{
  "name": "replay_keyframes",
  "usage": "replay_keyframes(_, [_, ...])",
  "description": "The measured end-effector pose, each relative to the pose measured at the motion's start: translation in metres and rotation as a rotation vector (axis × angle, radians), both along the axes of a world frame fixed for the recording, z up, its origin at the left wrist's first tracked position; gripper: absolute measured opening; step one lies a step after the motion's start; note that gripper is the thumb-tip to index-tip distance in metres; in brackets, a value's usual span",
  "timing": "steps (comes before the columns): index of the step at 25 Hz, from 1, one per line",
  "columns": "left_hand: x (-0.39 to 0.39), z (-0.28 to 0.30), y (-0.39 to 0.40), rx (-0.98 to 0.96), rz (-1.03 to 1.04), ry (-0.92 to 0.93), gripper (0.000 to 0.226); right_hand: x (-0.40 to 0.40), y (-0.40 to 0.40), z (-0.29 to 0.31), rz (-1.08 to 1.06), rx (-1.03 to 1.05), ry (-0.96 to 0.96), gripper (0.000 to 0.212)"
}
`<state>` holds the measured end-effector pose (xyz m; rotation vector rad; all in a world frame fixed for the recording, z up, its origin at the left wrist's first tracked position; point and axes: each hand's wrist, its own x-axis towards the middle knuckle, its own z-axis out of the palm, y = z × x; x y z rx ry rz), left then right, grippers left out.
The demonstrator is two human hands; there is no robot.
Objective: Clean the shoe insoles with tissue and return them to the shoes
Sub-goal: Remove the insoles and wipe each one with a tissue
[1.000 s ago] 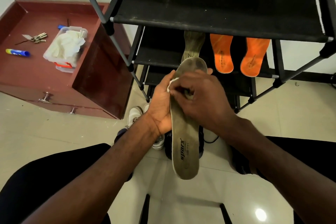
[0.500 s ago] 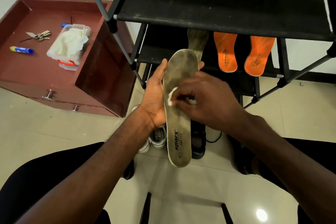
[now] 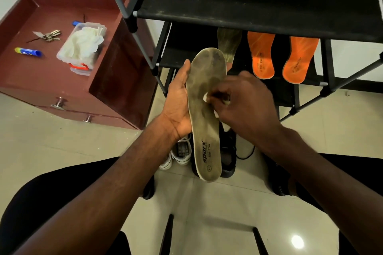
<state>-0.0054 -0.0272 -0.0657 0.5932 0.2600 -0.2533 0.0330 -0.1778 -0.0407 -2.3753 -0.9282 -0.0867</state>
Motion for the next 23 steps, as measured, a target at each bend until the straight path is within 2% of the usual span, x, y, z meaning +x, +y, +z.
replay_keyframes(1, [0.001,-0.001,0.001,0.004,0.006,0.004,0.078,-0.001,0.005,0.001,0.025,0.048,0.011,0.007])
replay_keyframes(3, [0.002,-0.004,0.004,0.015,0.04,0.035,0.077,-0.01,0.011,0.002,0.219,0.114,0.084,0.005])
replay_keyframes(5, [0.001,-0.006,0.006,-0.017,0.046,0.035,0.076,-0.017,0.007,0.004,0.335,0.082,0.119,0.005])
replay_keyframes(9, [0.0,-0.006,0.003,-0.041,0.046,0.026,0.078,-0.013,0.011,0.002,0.194,0.098,0.048,0.007])
replay_keyframes(13, [0.001,-0.007,0.013,-0.104,0.061,-0.008,0.077,-0.015,0.004,0.001,0.402,0.046,0.129,0.006])
replay_keyframes(18, [0.001,-0.007,0.005,-0.035,0.061,0.015,0.074,-0.017,0.015,-0.001,0.184,0.144,0.085,0.003])
replay_keyframes(23, [-0.003,-0.012,0.012,-0.092,0.124,0.03,0.073,-0.03,0.002,-0.007,0.337,0.045,0.101,0.007])
